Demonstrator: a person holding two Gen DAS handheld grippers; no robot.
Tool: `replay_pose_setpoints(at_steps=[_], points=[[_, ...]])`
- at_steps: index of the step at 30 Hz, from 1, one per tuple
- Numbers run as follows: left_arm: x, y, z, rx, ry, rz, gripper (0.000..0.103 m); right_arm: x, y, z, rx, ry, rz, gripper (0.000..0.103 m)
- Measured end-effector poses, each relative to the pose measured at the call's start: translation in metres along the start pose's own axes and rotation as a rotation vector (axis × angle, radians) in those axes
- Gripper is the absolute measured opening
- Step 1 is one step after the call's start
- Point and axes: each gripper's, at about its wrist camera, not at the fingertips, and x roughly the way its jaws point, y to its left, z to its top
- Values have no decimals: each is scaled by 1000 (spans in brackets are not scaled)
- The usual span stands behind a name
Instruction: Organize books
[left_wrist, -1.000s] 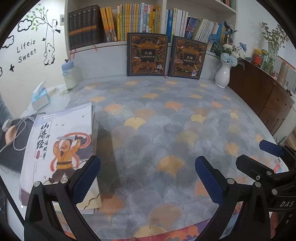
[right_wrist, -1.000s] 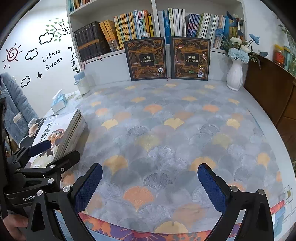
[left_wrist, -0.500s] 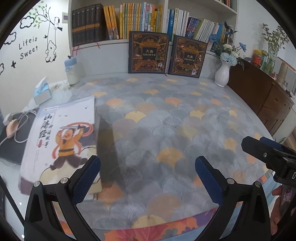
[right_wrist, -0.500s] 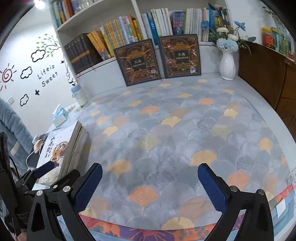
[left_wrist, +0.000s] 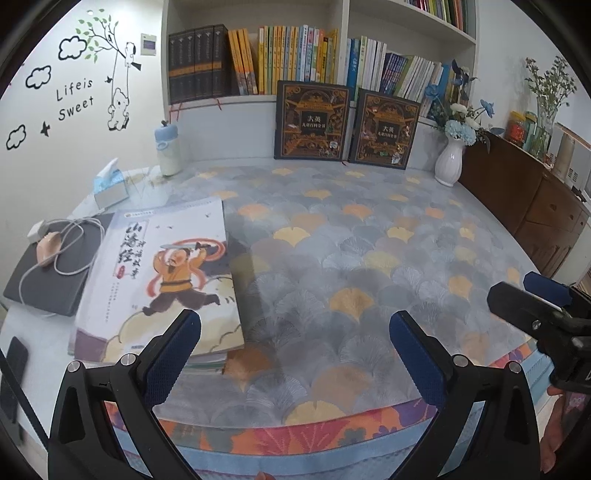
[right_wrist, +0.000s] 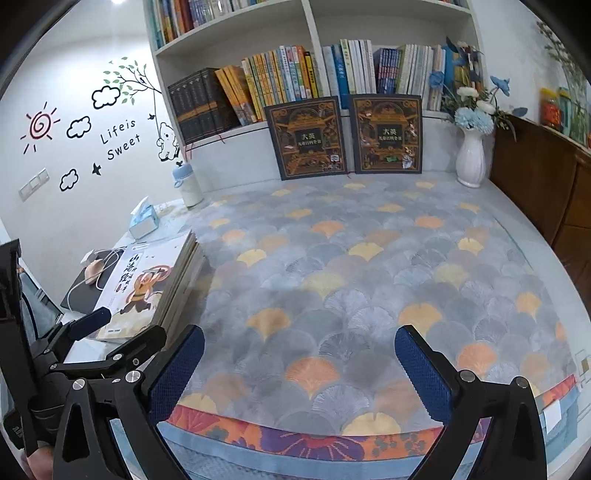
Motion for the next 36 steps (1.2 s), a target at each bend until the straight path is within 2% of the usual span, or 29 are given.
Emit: replay_pose_setpoints(at_steps=[7,11,22,26,36], points=[[-1,5,2,-16,-13,11,102,8,5,-1,-16,16,3,103],[6,9,2,-28,8,-15,102,16,3,0,1,22,3,103],[22,20,5,-30,0,18,102,44,-2,6,55,41,-21,103],[31,23,6,-44,9,12,102,55,-6,5,58,58,-46,103],[48,18,4,-38,42,6,102,70,-11,2,60,97,-41,103]])
